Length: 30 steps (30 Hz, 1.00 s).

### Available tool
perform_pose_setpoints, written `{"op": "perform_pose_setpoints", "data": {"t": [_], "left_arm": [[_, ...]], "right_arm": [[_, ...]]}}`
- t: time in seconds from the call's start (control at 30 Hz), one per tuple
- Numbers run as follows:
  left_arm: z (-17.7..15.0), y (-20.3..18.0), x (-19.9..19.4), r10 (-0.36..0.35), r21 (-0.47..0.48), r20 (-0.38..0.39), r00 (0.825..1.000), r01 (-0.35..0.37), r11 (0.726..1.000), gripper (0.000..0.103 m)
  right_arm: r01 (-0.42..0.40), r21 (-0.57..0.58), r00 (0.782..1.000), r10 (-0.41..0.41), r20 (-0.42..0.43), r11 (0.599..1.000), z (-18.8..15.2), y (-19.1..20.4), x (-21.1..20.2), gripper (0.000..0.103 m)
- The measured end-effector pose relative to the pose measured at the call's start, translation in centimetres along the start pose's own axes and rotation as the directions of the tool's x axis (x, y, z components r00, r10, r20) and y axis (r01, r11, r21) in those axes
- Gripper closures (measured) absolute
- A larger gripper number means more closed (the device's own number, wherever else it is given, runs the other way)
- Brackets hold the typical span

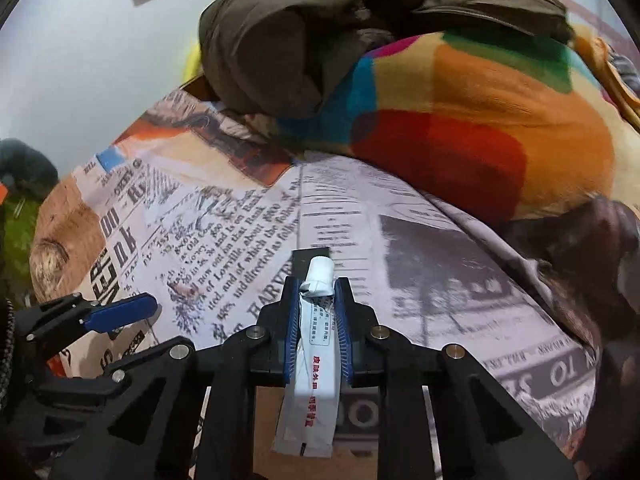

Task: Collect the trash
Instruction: 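Grasp the white ointment tube with the right tool while the left tool grasps the black razor, then carry the white tube and black razor over the white bin with both tools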

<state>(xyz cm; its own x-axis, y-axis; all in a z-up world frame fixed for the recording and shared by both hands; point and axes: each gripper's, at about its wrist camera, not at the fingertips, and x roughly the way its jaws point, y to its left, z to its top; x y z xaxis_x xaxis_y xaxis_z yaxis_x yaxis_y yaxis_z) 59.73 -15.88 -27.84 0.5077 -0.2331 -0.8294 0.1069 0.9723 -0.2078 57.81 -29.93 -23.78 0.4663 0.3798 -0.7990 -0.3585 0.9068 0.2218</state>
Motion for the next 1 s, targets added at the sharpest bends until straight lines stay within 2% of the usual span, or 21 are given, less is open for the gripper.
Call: {"op": "perform_pose_setpoints", "data": {"t": [0.2,0.37,0.5,0.63,0.7,0.73,0.77,0.8,0.83,0.9,1.0], "left_arm": [[1.7,-1.8,0.7,-0.006,-0.035,0.016,1.0,0.007,0.999,0.051],[3.0,-4.4,2.7,-0.027,-0.053,0.003,1.0,0.027,0.998,0.051],[3.3,-6.5,4.0,0.007,-0.024,0.013,1.0,-0.006,1.0,0.051],[3.2,-8.3,4.7,0.103,0.062,0.04,0.994,-0.106,0.992,0.051],[2.8,-9.2,5.0,0.164,0.124,0.071,0.984,-0.172,0.977,0.054],[2.6,-9.4,5.0,0.167,0.135,0.081,0.983,-0.177,0.975,0.059],[2.5,-9.5,5.0,0.162,0.14,0.085,0.983,-0.173,0.975,0.062],[2.5,-9.6,5.0,0.147,0.148,0.084,0.985,-0.159,0.976,0.072],[2.4,-9.8,4.9,0.136,0.17,0.084,0.987,-0.149,0.974,0.075],[2.2,-10.0,4.8,0.135,0.189,0.088,0.987,-0.15,0.97,0.076],[2.0,-9.4,4.4,0.109,0.179,0.053,0.993,-0.116,0.977,0.078]], "right_arm": [[0.091,0.015,0.995,-0.091,0.05,0.996,-1.0,-1.3,-2.4,0.087],[0.124,0.01,0.989,-0.125,0.08,0.992,-1.7,-2.3,-4.3,0.087],[0.117,0.028,0.989,-0.119,0.092,0.993,-2.3,-3.5,-5.5,0.087],[0.134,0.052,0.985,-0.138,0.105,0.99,-2.5,-4.8,-6.1,0.087],[0.133,0.068,0.985,-0.139,0.104,0.989,-2.6,-5.2,-6.1,0.087],[0.133,0.075,0.984,-0.141,0.105,0.988,-2.6,-5.4,-6.2,0.087],[0.135,0.082,0.984,-0.143,0.106,0.987,-2.7,-5.5,-6.2,0.087],[0.134,0.087,0.984,-0.143,0.106,0.987,-2.8,-5.5,-6.3,0.087],[0.131,0.093,0.985,-0.14,0.104,0.987,-2.9,-5.5,-6.3,0.087],[0.13,0.099,0.984,-0.141,0.105,0.986,-3.1,-5.4,-6.6,0.087],[0.137,0.098,0.982,-0.148,0.117,0.986,-3.3,-4.9,-7.3,0.087]]}}
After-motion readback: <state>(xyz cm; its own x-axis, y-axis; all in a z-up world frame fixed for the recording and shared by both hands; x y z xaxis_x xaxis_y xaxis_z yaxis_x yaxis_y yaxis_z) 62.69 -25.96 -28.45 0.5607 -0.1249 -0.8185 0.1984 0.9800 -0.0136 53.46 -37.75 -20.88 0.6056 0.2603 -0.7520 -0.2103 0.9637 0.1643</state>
